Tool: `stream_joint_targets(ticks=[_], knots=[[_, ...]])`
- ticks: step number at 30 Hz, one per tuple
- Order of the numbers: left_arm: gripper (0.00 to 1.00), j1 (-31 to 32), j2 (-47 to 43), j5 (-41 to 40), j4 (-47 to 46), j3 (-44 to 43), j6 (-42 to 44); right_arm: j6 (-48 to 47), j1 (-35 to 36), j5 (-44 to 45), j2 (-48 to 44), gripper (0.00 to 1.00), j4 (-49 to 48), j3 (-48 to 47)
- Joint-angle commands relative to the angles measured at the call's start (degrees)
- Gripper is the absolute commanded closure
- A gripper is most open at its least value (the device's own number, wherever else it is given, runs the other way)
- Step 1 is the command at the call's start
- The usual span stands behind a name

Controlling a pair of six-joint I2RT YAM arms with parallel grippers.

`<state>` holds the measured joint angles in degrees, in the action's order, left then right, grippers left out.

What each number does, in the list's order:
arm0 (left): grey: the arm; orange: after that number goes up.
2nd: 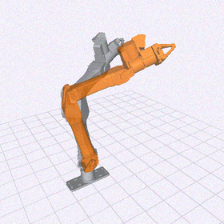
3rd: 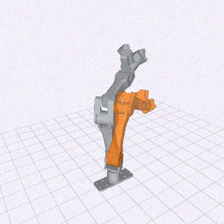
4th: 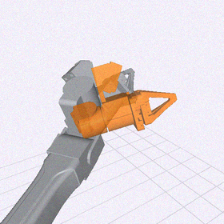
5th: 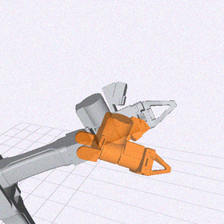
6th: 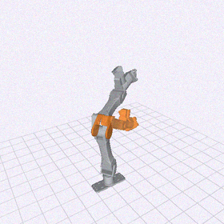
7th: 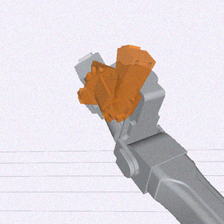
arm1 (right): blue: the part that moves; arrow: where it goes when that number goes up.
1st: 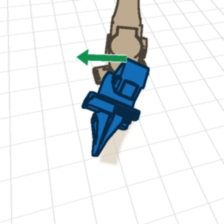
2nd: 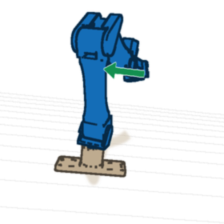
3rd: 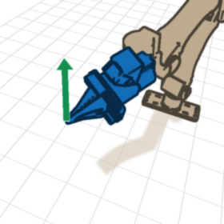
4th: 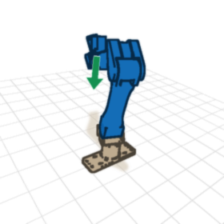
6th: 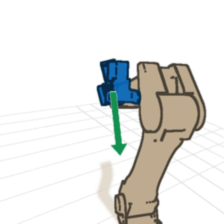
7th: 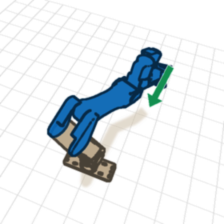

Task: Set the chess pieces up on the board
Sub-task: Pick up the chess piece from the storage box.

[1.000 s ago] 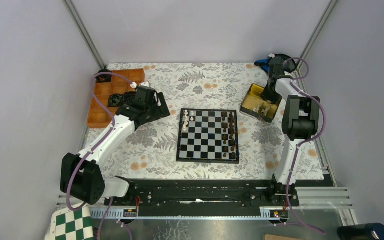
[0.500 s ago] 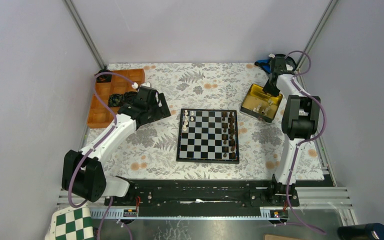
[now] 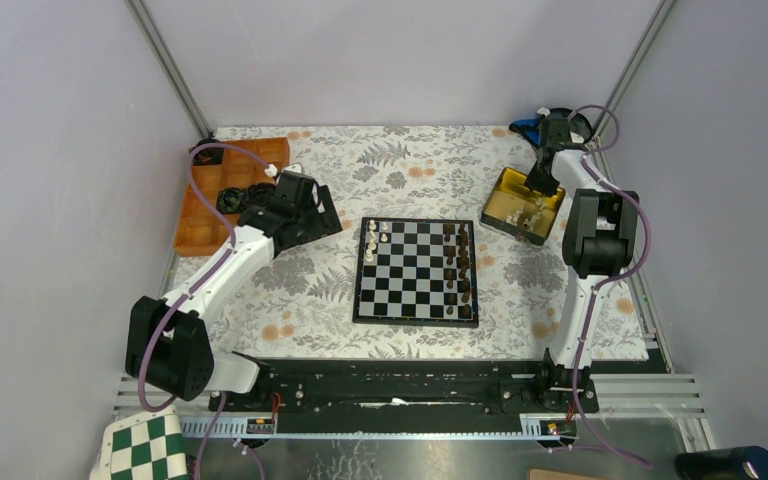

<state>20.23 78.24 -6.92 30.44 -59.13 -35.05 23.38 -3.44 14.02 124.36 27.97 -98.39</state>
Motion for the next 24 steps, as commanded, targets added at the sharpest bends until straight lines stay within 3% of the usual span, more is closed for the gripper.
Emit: stream_joint_targets(ticks=[1,24], knots=[[0.06,0.3,0.2,-1.1,-2.2,-1.5,0.3,-0.7,-0.4,0.7,-1.2,0.63,-0.2,0.3],[0.06,0.3,-0.2,-0.4,-2.6,-0.6,0.5,-1.0,-1.4,1.4,-2.9,0.64,-0.8,1.2]])
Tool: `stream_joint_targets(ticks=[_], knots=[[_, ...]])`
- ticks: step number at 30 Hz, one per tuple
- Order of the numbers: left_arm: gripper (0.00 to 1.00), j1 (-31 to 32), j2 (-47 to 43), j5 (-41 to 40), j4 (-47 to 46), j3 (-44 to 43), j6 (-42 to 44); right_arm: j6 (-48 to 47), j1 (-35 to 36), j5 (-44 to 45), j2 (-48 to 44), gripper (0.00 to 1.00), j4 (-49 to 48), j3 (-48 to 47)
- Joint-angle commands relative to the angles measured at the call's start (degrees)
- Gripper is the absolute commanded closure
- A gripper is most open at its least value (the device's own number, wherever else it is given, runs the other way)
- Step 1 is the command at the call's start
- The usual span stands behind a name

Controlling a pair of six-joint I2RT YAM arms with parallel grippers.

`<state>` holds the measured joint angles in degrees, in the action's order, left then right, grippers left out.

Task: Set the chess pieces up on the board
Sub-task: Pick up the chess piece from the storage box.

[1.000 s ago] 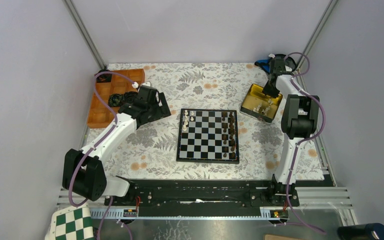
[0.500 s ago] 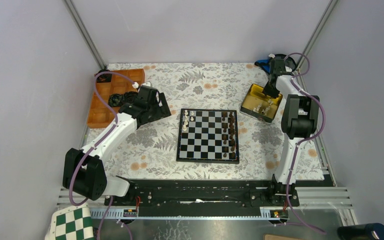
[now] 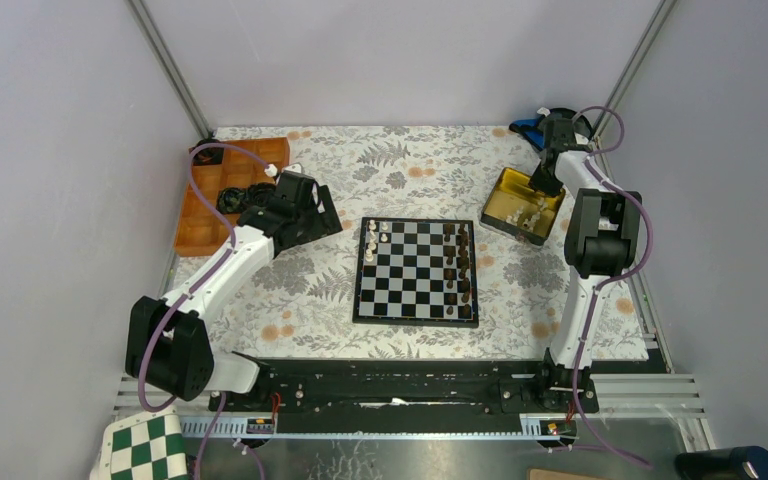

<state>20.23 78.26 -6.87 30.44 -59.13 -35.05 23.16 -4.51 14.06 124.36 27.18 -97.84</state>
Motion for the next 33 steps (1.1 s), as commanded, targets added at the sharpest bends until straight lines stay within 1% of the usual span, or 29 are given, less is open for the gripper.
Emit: stream_joint_targets(ticks=[1,15,31,33], knots=[[0.06,0.3,-0.1,-0.4,-2.6,-0.5,0.5,-0.8,-0.3,1.3,-3.0,0.64,0.0,0.8],[0.06,0.3,0.1,-0.4,-2.7,-0.5,0.8,-0.9,-0.5,1.1,-3.5,0.66,-0.2,2.1],[0.06,0.3,1.1,-0.2,-3.0,-0.7,1.3,-1.1,-0.5,1.3,-3.7,0.83,-0.3,2.5],[0.06,0.3,1.1,-0.2,-3.1,-0.8,1.4,-1.1,-0.5,1.3,-3.8,0.87,-0.2,2.1]])
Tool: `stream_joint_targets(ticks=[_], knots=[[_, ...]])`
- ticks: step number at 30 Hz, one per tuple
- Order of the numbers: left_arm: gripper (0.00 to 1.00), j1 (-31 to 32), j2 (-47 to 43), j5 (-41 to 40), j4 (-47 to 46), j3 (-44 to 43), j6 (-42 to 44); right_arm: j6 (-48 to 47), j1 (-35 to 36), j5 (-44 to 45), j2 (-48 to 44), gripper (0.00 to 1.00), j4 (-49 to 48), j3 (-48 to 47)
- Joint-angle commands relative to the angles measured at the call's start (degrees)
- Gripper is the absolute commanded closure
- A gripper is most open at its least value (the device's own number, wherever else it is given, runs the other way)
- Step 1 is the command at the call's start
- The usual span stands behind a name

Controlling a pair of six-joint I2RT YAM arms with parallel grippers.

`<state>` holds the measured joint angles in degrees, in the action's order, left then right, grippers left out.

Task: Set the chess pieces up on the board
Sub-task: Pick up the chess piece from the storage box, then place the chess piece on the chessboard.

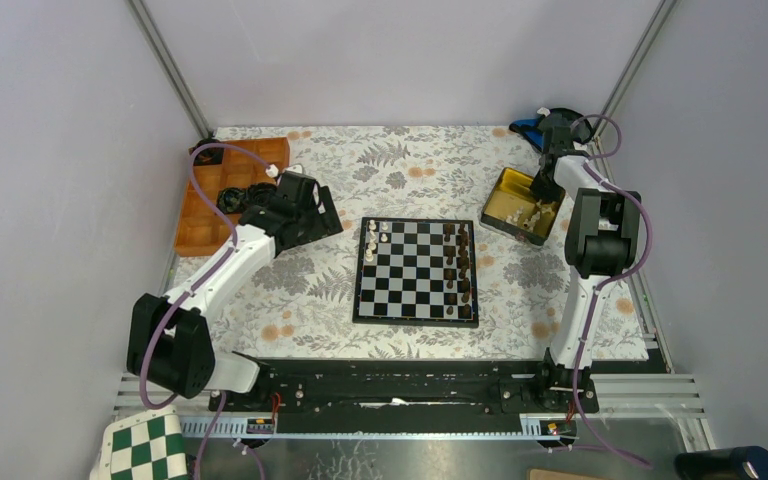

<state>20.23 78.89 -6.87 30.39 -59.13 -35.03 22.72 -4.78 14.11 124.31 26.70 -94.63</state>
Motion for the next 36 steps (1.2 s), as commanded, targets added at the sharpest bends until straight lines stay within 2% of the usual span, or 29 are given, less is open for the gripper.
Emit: stream_joint_targets(ticks=[1,4,7,15,20,36], knots=[[0.06,0.3,0.5,-0.3,-3.0,-0.8,1.3,-0.8,-0.2,1.3,-3.8,0.90,0.4,-1.3],[0.06,0.3,0.4,-0.3,-3.0,-0.9,1.4,-1.0,-0.2,1.3,-4.2,0.97,0.6,-1.5],[0.06,0.3,0.4,-0.3,-2.9,-1.0,1.5,-1.2,-0.1,1.3,-4.8,0.98,0.8,-1.8],[0.06,0.3,-1.4,-0.2,-2.9,-0.2,1.7,-2.1,1.0,0.6,-8.8,1.00,1.6,-2.1],[0.06,0.3,-4.1,0.0,-2.4,0.9,1.5,-3.2,4.4,0.2,-12.4,1.00,2.9,-1.9],[0.05,0.3,-14.4,0.0,-0.7,5.5,0.4,-4.3,32.7,4.3,-20.9,1.00,9.2,0.2]])
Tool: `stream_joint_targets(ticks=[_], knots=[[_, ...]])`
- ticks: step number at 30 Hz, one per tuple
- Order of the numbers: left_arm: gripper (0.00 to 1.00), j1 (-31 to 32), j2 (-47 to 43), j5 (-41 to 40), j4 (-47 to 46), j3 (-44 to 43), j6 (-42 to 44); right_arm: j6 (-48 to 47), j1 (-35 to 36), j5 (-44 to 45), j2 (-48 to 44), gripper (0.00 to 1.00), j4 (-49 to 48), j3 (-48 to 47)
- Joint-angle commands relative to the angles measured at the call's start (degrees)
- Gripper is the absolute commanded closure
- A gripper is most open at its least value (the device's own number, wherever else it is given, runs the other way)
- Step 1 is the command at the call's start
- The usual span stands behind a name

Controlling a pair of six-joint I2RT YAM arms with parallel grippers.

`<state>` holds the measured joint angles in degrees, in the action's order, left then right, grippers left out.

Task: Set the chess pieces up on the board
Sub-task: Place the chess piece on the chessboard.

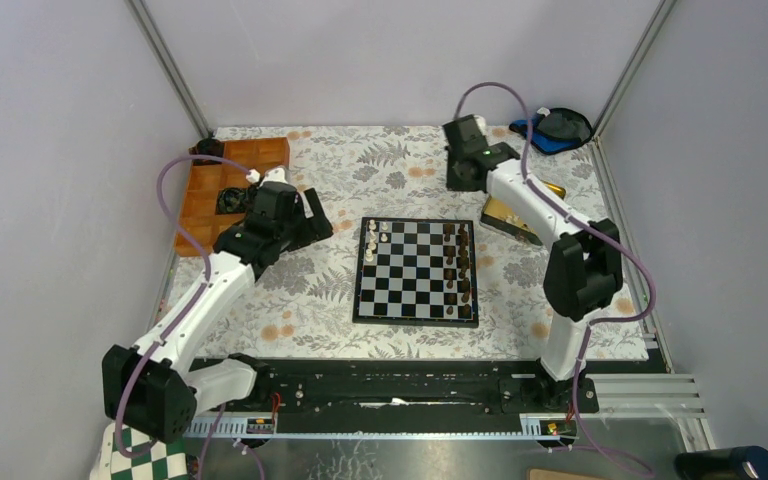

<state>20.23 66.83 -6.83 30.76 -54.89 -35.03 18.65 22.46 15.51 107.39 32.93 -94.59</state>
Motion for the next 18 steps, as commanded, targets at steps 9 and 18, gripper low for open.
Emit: stream_joint_targets(ticks=[9,18], knots=[[0.05,0.3,-5.0,0.2,-1.1,2.6,-0.5,2.2,20.3,4.9,-1.0,1.00,3.9,0.9],[0.05,0.3,-6.2,-0.1,-0.7,3.6,-0.9,2.9,25.0,3.3,3.8,1.00,2.3,0.1]])
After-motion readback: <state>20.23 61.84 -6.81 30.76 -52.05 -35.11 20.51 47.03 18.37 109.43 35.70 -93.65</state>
